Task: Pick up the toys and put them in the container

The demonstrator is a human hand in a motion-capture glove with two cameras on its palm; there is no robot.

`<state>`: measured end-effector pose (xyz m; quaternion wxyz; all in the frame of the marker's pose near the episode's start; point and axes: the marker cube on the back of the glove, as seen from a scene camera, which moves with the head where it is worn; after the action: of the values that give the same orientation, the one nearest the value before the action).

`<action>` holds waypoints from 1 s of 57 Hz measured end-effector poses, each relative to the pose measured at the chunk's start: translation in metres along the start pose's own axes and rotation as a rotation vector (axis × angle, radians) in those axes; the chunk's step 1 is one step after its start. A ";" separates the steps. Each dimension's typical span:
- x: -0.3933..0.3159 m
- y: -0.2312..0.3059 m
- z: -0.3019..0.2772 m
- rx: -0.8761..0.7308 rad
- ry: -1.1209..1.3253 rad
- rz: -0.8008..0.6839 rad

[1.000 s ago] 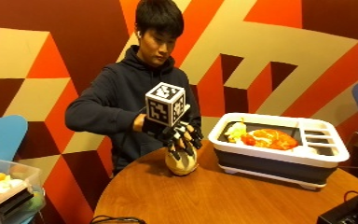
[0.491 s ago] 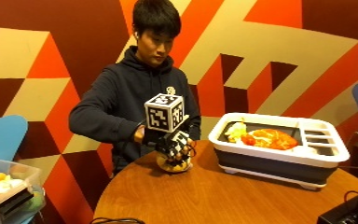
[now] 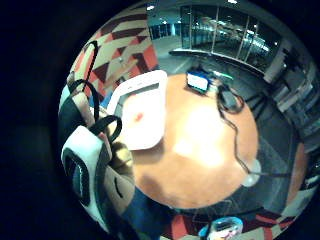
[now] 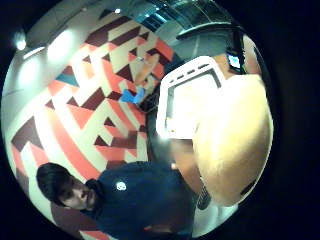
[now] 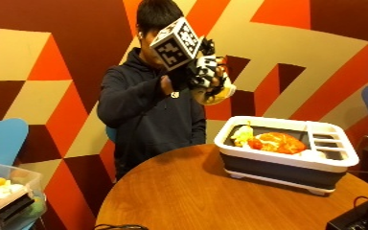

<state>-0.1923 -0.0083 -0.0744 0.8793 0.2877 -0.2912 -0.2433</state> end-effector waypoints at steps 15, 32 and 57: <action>-0.063 -0.071 0.080 -0.035 -0.033 -0.101; -0.063 -0.118 0.117 -0.100 0.181 -0.077; -0.041 -0.105 0.092 -0.321 0.219 -0.018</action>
<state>-0.3085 -0.0926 -0.0968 0.9381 0.1712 -0.1488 -0.2619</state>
